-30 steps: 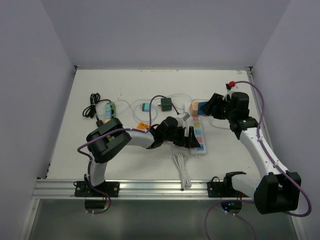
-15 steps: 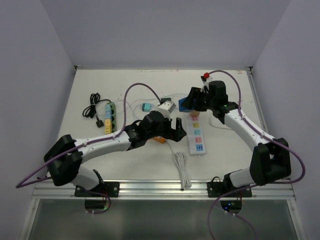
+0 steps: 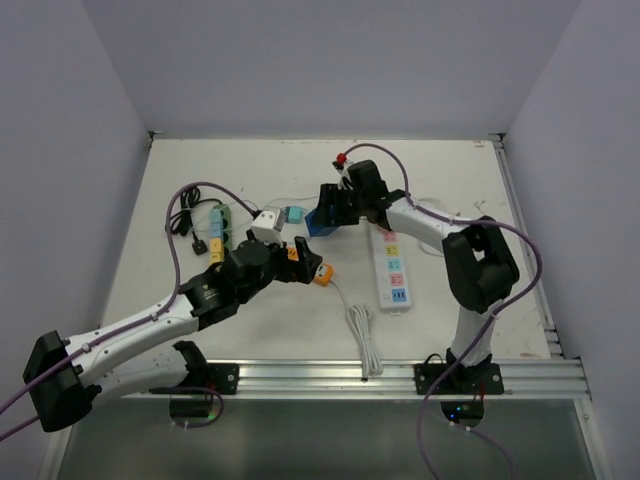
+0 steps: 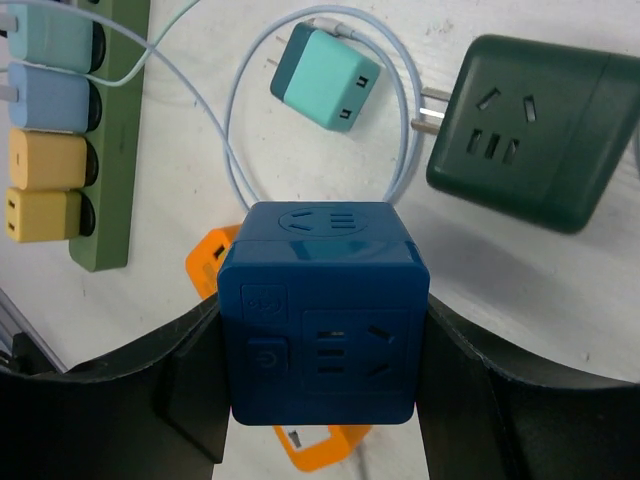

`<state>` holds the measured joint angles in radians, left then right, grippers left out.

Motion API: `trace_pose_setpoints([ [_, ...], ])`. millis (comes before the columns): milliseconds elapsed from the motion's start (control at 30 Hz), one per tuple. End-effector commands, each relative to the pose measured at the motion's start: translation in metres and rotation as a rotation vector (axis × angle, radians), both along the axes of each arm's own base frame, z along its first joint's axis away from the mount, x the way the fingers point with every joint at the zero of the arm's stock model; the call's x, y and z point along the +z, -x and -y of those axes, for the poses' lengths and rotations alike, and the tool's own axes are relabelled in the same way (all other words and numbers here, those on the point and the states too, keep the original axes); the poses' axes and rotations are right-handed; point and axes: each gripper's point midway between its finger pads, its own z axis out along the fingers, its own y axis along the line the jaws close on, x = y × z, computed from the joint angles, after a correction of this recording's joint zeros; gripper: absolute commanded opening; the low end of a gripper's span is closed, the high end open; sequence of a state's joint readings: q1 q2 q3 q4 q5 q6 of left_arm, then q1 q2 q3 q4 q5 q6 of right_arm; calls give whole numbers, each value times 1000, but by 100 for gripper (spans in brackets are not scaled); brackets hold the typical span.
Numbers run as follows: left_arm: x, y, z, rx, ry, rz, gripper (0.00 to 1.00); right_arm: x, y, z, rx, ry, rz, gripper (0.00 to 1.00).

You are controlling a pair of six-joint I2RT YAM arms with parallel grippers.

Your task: Pull the plug off the socket

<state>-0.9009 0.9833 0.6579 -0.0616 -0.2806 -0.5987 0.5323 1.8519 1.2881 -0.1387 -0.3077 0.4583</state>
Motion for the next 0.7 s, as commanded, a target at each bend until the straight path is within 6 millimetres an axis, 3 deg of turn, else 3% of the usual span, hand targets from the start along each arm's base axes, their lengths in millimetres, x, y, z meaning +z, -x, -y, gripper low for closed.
trace_pose_setpoints([
  [0, -2, -6, -22, 77, -23, 4, 100, 16, -30, -21, -8, -68, 45, 18],
  [333, -15, -7, -36, 102, -37, -12, 100, -9, -65, -37, -26, -30, 26, 25],
  [667, -20, -13, -38, 109, -64, -18, 100, -1, -74, -41, -4, -9, 34, 69],
])
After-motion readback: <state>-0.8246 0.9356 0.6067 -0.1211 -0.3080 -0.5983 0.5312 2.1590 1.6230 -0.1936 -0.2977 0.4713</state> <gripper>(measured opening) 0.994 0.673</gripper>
